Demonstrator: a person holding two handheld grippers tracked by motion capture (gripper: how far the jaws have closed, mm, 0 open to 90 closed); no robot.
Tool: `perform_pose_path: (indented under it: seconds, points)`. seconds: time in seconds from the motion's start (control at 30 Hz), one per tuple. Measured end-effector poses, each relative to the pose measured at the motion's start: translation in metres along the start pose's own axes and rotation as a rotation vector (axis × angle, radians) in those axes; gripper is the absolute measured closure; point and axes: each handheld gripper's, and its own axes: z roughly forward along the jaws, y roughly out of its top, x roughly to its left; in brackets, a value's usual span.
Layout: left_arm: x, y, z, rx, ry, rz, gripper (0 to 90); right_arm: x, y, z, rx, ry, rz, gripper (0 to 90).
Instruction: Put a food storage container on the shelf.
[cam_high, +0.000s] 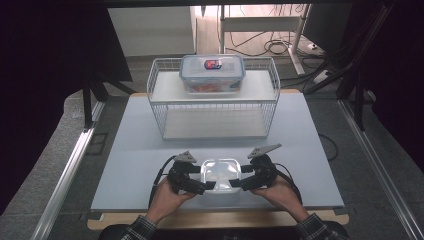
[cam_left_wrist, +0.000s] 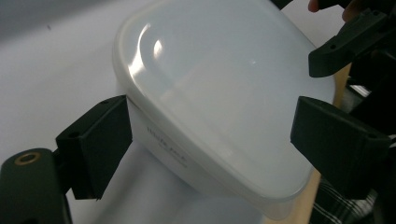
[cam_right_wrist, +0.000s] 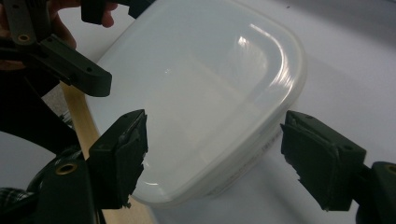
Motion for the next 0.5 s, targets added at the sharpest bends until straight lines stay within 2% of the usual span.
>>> perform_pose_path:
  seconds: [0.1, 0.17, 0.2, 0.33, 0.5]
  points:
    - [-0.004, -0.004, -0.008, -0.002, 0.007, -0.021, 23.3, 0.005, -0.002, -0.006, 0.002, -0.022, 0.005, 34.9]
    - [-0.005, -0.007, -0.015, -0.023, 0.014, -0.021, 35.3, 0.006, -0.003, -0.012, -0.011, -0.035, 0.02, 44.6]
    - [-0.006, -0.008, -0.018, -0.035, 0.024, -0.019, 42.1, 0.005, -0.004, -0.014, -0.012, -0.031, 0.045, 47.5]
    - [-0.011, -0.011, -0.023, -0.069, 0.051, -0.033, 55.2, 0.004, -0.008, -0.02, -0.045, -0.019, 0.116, 60.5]
    - [-0.016, -0.013, -0.026, -0.11, 0.086, -0.041, 65.7, 0.008, -0.009, -0.026, -0.09, -0.071, 0.111, 68.6]
